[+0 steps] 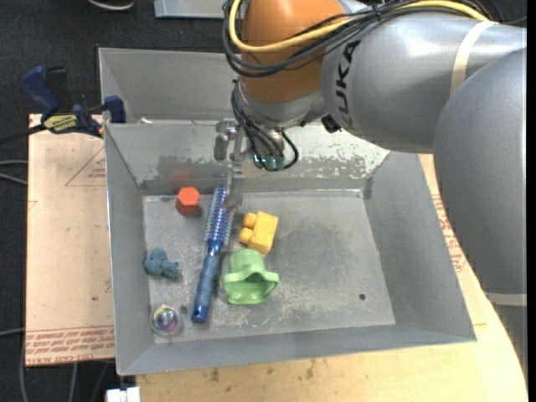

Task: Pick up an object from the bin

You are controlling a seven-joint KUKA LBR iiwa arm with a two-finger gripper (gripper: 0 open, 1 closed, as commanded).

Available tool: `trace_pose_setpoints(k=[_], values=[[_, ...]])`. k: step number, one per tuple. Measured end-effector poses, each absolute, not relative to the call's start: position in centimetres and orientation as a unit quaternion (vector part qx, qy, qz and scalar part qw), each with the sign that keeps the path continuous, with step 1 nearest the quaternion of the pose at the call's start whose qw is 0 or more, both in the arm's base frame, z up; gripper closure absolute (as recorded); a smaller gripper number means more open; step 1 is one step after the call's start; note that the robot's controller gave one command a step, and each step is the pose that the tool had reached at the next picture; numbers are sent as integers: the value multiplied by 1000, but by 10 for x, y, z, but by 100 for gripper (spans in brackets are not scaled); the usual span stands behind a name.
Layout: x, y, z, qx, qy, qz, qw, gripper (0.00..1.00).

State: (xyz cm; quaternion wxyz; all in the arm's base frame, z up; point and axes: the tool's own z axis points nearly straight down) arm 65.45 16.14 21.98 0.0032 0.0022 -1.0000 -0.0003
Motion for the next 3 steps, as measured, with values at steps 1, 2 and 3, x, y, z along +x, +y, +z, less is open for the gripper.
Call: trace_pose_setpoints(k=[1, 2, 3], values=[[617, 144, 66, 125, -992, 0, 2, 0], [619, 143, 69, 125, -992, 0, 0, 100], [634, 158, 261, 85, -996, -1, -6, 100]])
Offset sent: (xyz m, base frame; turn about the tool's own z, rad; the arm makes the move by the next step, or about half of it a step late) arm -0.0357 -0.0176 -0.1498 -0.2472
